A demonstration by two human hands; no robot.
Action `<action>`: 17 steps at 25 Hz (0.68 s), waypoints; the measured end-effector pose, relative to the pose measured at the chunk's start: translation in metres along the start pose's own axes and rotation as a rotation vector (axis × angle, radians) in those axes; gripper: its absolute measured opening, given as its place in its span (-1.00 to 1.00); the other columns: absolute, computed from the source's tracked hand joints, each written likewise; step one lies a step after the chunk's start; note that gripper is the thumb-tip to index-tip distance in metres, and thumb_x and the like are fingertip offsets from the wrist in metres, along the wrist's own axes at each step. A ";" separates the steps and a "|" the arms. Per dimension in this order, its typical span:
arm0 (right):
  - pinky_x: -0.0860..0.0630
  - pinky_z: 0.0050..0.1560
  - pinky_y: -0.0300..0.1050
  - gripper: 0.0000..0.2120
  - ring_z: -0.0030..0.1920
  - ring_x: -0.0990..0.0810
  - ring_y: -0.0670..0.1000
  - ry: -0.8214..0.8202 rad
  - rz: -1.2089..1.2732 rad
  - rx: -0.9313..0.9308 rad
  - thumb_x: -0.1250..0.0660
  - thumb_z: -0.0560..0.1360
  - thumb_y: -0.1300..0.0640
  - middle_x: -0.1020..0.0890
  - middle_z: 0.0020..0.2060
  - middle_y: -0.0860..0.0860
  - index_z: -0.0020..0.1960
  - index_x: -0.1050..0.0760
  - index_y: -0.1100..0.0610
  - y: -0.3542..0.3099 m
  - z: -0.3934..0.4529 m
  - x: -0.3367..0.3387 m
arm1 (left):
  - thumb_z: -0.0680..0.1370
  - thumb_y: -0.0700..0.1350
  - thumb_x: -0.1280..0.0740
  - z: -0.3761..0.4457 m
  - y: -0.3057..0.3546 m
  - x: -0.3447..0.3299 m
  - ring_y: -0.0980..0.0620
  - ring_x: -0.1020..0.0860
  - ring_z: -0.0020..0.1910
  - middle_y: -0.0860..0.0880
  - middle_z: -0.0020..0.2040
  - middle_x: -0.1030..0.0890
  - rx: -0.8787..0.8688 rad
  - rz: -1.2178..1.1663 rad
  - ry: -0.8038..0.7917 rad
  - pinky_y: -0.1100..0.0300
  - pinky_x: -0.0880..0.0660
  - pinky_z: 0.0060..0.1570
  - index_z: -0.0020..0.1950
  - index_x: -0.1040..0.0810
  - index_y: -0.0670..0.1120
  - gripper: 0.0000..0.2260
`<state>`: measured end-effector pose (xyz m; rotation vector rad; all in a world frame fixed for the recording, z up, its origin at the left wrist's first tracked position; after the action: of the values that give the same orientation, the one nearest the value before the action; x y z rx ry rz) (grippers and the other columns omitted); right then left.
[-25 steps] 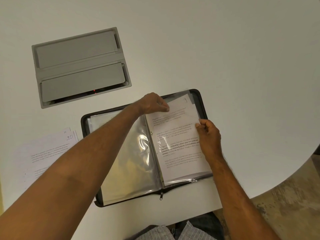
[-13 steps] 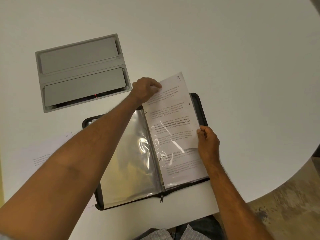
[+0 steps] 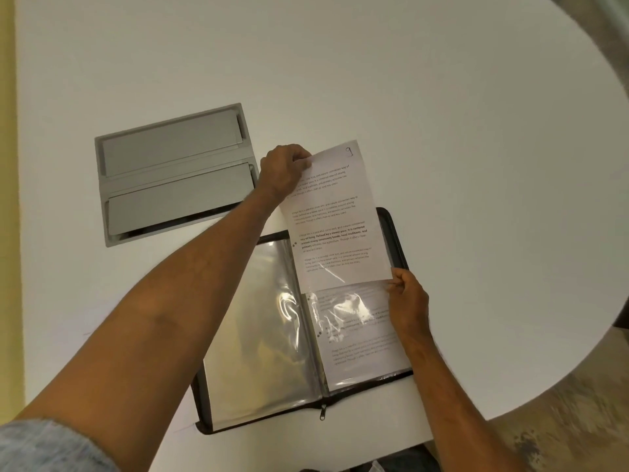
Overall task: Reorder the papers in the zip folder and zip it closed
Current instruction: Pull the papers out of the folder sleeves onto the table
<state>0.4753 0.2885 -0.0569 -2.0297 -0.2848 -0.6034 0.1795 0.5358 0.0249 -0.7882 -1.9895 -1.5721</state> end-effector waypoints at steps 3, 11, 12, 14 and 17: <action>-0.59 -0.07 -0.32 -0.79 -0.02 -0.63 -0.08 0.011 0.001 -0.004 -0.18 0.69 0.25 -0.62 -0.01 -0.13 0.18 -0.53 0.03 0.005 0.003 -0.001 | 0.60 -0.03 -0.31 0.001 0.019 0.019 0.04 -0.62 -0.05 0.20 -0.18 -0.61 -0.024 0.002 0.058 -0.16 -0.50 0.24 -0.10 -0.62 0.10 -0.88; -0.44 0.02 -0.25 -0.69 0.10 -0.59 0.02 0.045 -0.064 -0.006 -0.10 0.69 0.23 -0.63 0.13 0.04 0.32 -0.53 0.15 -0.001 0.001 -0.002 | 0.62 0.00 -0.29 -0.020 0.077 0.086 0.04 -0.62 0.04 0.20 -0.10 -0.62 -0.178 0.113 0.161 -0.14 -0.45 0.29 0.00 -0.66 0.06 -0.85; -0.45 0.04 -0.21 -0.69 0.11 -0.59 0.04 0.046 -0.061 -0.015 -0.10 0.69 0.22 -0.63 0.14 0.06 0.33 -0.53 0.15 -0.001 0.003 -0.003 | 0.62 0.00 -0.29 -0.025 0.083 0.095 0.04 -0.62 0.05 0.19 -0.09 -0.63 -0.193 0.112 0.170 -0.13 -0.47 0.26 0.01 -0.66 0.06 -0.84; -0.52 0.07 -0.15 -0.70 0.16 -0.59 0.09 0.045 -0.067 0.003 -0.16 0.67 0.21 -0.60 0.19 0.09 0.36 -0.48 0.14 -0.009 -0.001 -0.003 | 0.63 -0.02 -0.28 -0.039 0.094 0.112 0.05 -0.62 0.03 0.17 -0.06 -0.65 -0.219 0.114 0.170 -0.05 -0.55 0.14 0.04 -0.66 0.05 -0.84; -0.57 0.20 0.02 -0.50 0.34 -0.52 0.15 0.058 -0.095 0.064 -0.33 0.64 0.13 -0.44 0.40 0.12 0.53 -0.29 0.12 -0.035 -0.005 0.000 | 0.65 -0.02 -0.27 -0.062 0.106 0.128 0.08 -0.62 0.00 0.14 -0.02 -0.68 -0.252 0.161 0.163 0.02 -0.59 -0.01 0.07 -0.66 0.08 -0.83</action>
<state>0.4584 0.3020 -0.0294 -1.9422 -0.3629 -0.7020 0.1620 0.5116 0.2000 -0.8624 -1.5934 -1.7511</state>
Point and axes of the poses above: each hand's wrist, its own z-axis towards the middle knuckle, its own x-axis out of the back of the hand, y = z × x, the point moved 10 cm from there along z, towards the middle knuckle
